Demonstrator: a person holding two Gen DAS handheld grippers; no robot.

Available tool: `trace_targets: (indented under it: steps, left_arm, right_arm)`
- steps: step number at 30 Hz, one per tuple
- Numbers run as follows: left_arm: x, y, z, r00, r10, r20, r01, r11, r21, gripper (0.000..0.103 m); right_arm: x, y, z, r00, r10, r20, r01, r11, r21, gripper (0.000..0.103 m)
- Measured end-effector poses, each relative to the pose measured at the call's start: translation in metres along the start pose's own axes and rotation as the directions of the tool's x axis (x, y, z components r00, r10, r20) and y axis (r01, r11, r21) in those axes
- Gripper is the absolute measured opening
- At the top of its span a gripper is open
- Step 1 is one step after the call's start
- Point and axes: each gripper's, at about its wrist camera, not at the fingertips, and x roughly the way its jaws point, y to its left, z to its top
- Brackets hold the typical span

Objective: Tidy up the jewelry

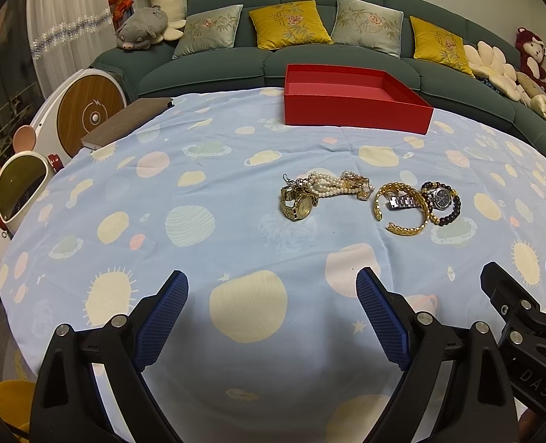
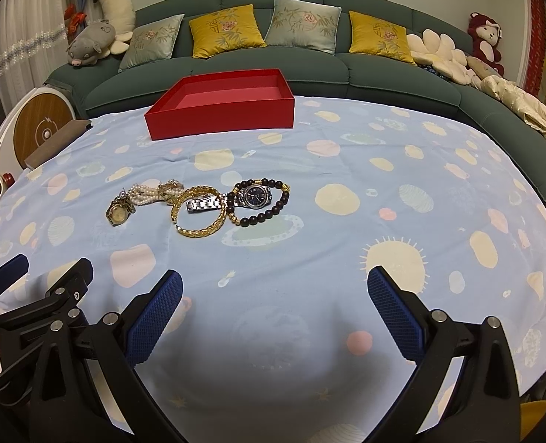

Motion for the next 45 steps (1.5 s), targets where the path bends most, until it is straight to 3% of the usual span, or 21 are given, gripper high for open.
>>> trace_targets:
  steps: [45]
  left_arm:
    - [0.0033,-0.0014,-0.0020,1.000,-0.007,-0.005,0.007,1.000,0.000,0.086]
  right_arm:
    - [0.0006,0.0022,-0.0001,1.000,0.001,0.002,-0.001,1.000,0.000,0.098]
